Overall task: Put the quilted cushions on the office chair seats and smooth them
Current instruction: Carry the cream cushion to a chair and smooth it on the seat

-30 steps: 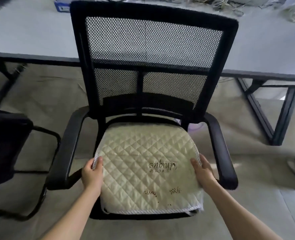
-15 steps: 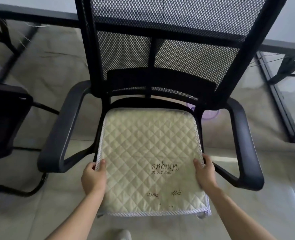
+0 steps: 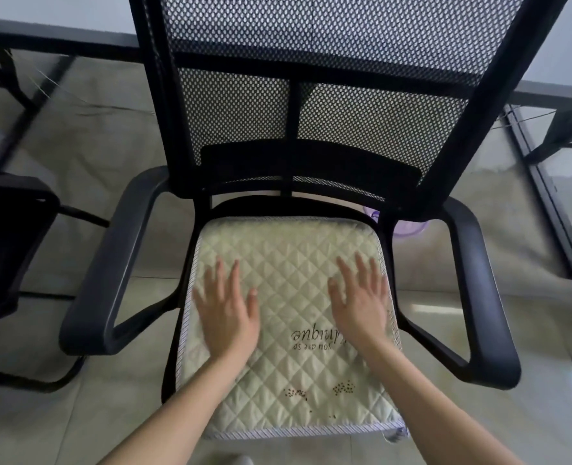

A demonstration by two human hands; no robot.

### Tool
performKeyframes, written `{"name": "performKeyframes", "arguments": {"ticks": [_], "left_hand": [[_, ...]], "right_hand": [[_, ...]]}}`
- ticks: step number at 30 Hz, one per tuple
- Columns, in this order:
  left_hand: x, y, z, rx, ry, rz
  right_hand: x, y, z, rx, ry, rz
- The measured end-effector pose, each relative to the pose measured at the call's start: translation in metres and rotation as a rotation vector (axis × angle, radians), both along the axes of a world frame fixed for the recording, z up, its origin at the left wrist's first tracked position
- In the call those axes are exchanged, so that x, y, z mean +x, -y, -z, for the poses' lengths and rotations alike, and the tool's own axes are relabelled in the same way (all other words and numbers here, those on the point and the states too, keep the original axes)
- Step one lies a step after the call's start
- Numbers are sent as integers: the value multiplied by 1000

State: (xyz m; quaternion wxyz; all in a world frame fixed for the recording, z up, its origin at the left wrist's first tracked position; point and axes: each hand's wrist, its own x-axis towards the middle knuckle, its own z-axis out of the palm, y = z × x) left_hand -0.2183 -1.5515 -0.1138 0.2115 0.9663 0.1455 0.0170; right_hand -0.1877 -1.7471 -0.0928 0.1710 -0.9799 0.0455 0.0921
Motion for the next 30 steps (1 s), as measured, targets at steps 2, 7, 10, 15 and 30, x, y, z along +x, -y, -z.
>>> {"name": "performKeyframes", "arguments": {"ticks": [2, 7, 10, 15, 30], "left_hand": [[28, 15, 6, 61, -85, 178], [88, 28, 26, 187, -148, 317], [108, 14, 45, 257, -194, 325], [108, -24, 61, 299, -205, 189], [-18, 18, 34, 148, -81, 363]], "right_hand": [[13, -20, 11, -34, -19, -132], [57, -45, 44, -142, -30, -201], [79, -42, 62, -223, -39, -226], [88, -7, 71, -301, 20, -110], [-37, -28, 51, -155, 74, -85]]}}
